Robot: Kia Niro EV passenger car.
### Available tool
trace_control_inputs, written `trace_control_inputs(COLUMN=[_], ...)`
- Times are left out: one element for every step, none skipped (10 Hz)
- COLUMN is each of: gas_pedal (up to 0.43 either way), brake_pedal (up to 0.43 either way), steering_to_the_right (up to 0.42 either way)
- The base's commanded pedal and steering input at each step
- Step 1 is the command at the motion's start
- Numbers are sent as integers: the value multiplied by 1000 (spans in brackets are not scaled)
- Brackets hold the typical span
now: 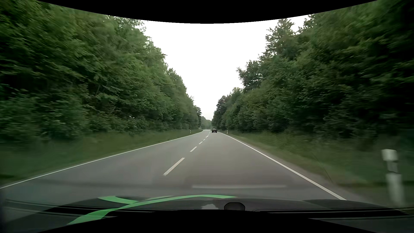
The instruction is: Follow the waypoints while adhering to traffic rules and regulations
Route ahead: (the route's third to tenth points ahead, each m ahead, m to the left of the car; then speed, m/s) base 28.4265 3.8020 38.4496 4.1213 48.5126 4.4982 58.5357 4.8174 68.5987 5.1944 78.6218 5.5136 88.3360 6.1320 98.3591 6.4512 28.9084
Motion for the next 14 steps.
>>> trace_control_inputs(gas_pedal=[370,370,370,370,370,370,370,370,378,398,409,421,429,441], brake_pedal=[0,0,0,0,0,0,0,0,0,0,0,0,0,0], steering_to_the_right=[-7,-7,-6,-5,-5,-5,-4,-4,-4,-4,-4,-4,-4,-4])
